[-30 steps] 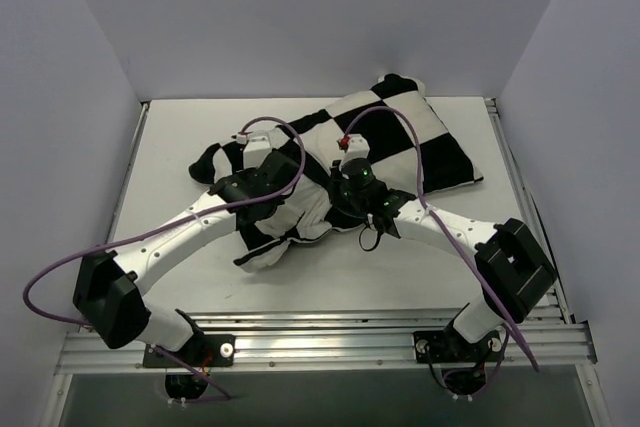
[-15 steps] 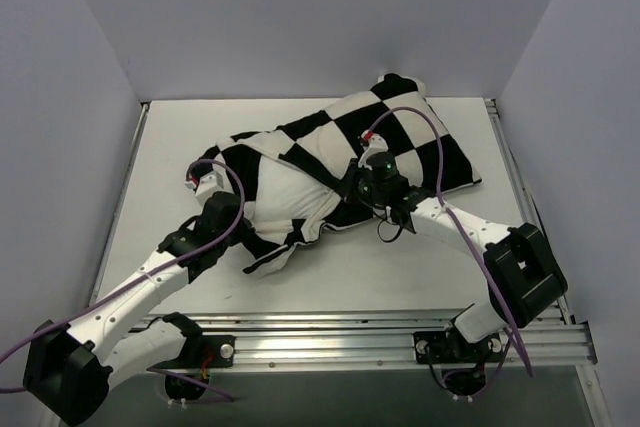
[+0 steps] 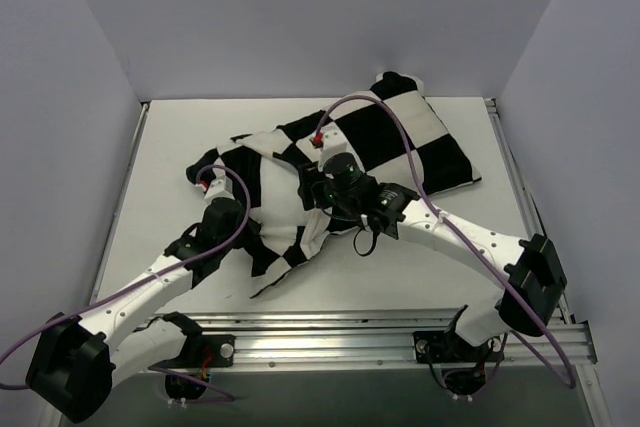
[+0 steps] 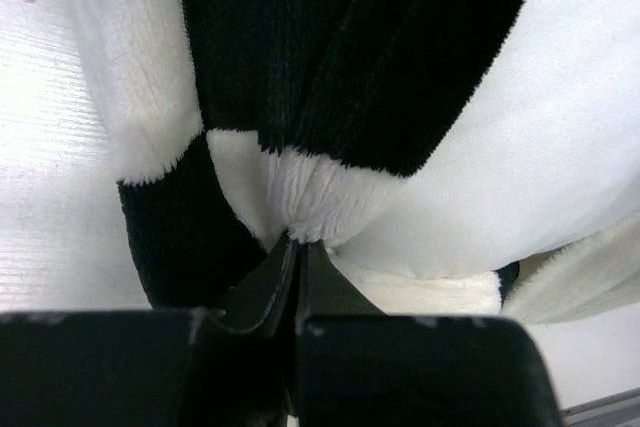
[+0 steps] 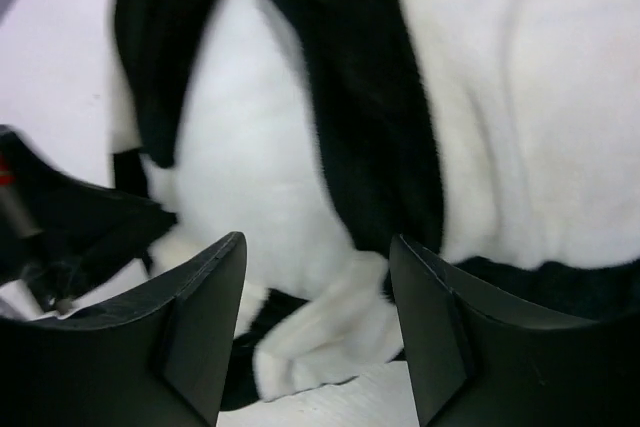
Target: Remove the pillowcase from the pillow
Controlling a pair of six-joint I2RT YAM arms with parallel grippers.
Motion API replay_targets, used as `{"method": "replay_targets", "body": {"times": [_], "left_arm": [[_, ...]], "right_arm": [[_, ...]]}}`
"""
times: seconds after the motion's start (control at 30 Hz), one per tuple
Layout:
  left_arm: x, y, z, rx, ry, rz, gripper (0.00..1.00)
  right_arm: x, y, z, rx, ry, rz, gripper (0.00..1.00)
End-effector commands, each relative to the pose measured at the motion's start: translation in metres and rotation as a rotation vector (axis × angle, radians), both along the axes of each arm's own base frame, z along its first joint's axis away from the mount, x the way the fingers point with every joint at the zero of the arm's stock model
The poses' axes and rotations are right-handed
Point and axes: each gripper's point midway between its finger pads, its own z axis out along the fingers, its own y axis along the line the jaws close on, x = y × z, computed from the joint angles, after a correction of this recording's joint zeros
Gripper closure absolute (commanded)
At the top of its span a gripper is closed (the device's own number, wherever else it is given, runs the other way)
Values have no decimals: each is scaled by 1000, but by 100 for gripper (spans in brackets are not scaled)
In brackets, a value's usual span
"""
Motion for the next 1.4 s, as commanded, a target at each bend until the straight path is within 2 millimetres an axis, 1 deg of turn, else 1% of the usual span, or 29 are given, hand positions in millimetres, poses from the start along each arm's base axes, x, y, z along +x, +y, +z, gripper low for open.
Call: {"method": "replay_targets", "body": {"times": [0.0,0.03,0.1,0.13,0.17,0.23,0.27,0.33,0.37,0.43,0.47,0.53,0.57,0.63,0.67,0.77,0.8,0.87,0.9,0.93,0.97,1.0,1.1,1.13,1.2,1.23,1.27,1.3,1.37], "left_arm": [[-7,-7,-2,-28,1,-53,98],[-7,-8,-2,-31,1,-56,98],[-8,-9,-3,-37,3,-61,98],[-8,-8,-3,-39,4,-58,98],[-8,-9,-2,-42,2,-59,98],[-9,-9,0,-45,-2,-61,98],[-10,-9,1,-45,-3,-62,98],[-10,-7,5,-48,-11,-58,98],[-11,-7,5,-47,-10,-58,98],[-13,-5,6,-49,-11,-54,98],[-13,-4,5,-45,-11,-51,98],[-14,-3,5,-49,-12,-47,98],[-15,-3,4,-48,-9,-48,98],[-16,-2,4,-47,-4,-47,98],[-17,-2,3,-46,-2,-47,98],[-17,-2,3,-45,0,-47,98],[-17,-1,4,-45,-4,-44,98],[-17,0,5,-42,-2,-42,98],[-18,1,4,-37,-1,-40,98],[-18,1,3,-34,3,-41,98],[-18,1,3,-35,3,-40,98],[-19,2,3,-33,5,-39,98],[-23,4,3,-26,14,-37,98],[-23,4,6,-27,13,-37,98],[-25,6,7,-24,18,-37,98],[-25,5,11,-31,16,-38,98],[-26,5,11,-32,19,-44,98],[-28,5,12,-34,25,-45,98],[-29,2,17,-42,30,-61,98]], "right_arm": [[-18,17,55,-11,-119,39,44],[-22,26,60,3,-131,63,44],[-29,47,57,27,-114,131,45],[-27,57,63,64,-127,141,45],[-24,63,51,51,-112,143,46],[-17,69,37,48,-115,128,47],[-13,71,21,24,-100,117,48],[-3,69,6,-5,-110,69,47],[-1,67,-16,-43,-92,57,44],[3,66,-33,-66,-85,45,39],[7,64,-48,-95,-74,30,30],[6,61,-76,-136,-42,29,21],[5,61,-85,-144,-31,34,14],[3,59,-103,-167,-10,37,11],[3,58,-115,-185,6,34,7],[0,53,-144,-235,43,34,2],[-3,54,-150,-241,58,47,0],[-6,52,-165,-265,86,55,0],[-7,51,-169,-277,90,54,0],[-8,47,-180,-312,107,49,0],[-6,43,-184,-335,108,37,0],[-3,33,-189,-383,103,4,0],[8,16,-200,-458,99,-81,13],[13,4,-204,-498,104,-124,29],[22,-3,-201,-480,115,-179,58],[26,-6,-197,-463,117,-198,85],[34,-13,-194,-445,126,-228,96],[39,-15,-192,-423,131,-243,100],[54,-19,-179,-336,153,-271,100]]}}
